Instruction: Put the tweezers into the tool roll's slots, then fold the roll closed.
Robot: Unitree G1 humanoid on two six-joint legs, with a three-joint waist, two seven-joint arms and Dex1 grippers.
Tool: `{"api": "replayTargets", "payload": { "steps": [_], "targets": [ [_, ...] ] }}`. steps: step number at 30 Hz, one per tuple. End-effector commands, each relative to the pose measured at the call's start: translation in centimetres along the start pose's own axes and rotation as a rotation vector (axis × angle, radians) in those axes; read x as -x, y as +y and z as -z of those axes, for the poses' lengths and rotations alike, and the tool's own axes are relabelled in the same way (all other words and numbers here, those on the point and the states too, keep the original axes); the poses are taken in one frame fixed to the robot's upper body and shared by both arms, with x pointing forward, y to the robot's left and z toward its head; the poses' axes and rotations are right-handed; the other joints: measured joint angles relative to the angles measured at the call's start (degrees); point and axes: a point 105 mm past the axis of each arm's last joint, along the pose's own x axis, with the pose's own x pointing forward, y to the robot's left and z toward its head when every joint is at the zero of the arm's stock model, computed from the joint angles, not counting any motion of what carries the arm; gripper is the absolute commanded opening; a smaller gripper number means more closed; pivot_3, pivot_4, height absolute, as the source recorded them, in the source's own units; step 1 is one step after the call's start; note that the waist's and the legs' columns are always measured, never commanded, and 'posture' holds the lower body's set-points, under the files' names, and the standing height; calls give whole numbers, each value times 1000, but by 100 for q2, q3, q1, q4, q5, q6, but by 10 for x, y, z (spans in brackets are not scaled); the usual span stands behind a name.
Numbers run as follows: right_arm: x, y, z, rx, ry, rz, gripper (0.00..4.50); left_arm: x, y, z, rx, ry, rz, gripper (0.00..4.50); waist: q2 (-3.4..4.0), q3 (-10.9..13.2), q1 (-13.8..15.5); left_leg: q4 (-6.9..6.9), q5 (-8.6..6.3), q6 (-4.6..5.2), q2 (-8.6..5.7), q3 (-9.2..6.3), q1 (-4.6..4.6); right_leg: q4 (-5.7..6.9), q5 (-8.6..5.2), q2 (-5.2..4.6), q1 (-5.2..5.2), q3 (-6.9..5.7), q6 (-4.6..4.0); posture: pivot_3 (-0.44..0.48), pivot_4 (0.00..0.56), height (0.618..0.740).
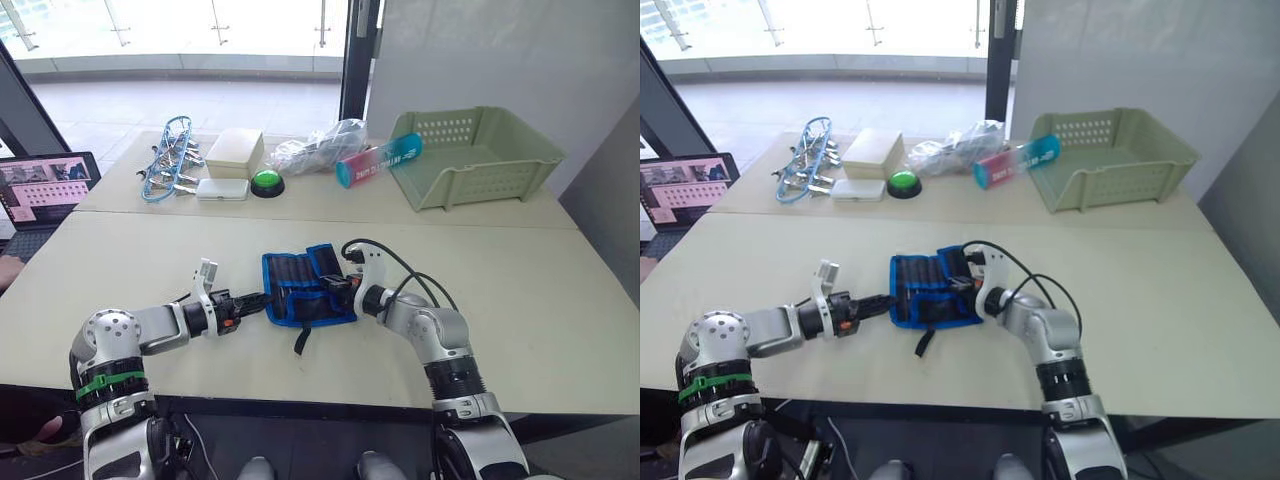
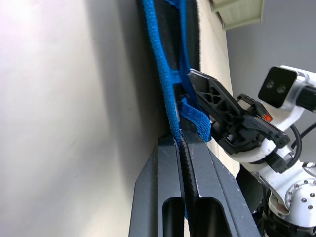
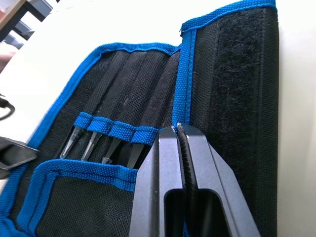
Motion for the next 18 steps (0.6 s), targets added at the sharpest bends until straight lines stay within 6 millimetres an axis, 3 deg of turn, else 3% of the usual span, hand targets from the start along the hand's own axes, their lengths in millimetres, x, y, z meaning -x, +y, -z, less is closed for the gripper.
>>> {"api": "replayTargets", "payload": {
  "steps": [1, 6, 14, 18],
  "targets": [
    [-1, -9, 17, -24, 45, 69, 0, -17, -33, -8, -106, 23, 116, 22, 0, 0, 2, 0, 0, 0, 0, 0, 0, 0, 0, 0, 1, 0, 0, 0, 150, 740],
    [-3, -6, 17, -50, 23, 80, 0, -44, -46, -9, -121, 39, 168, 22, 0, 0, -29, -2, 0, 0, 1, 0, 1, 0, 0, 2, -1, 0, 0, 0, 150, 740],
    [2, -11, -1, -149, -69, 87, 0, -83, -33, 0, -96, 35, 138, 22, -1, 0, -10, 0, 1, -1, 2, 0, -1, 0, 0, 2, -1, 1, 0, 0, 150, 740],
    [14, -13, -12, -210, -105, 59, 0, -99, -27, 6, -92, 31, 131, 22, -1, 1, 43, 2, 1, 0, 0, 0, -8, -5, 1, 1, 0, -1, 1, 0, 150, 740]
  ]
}}
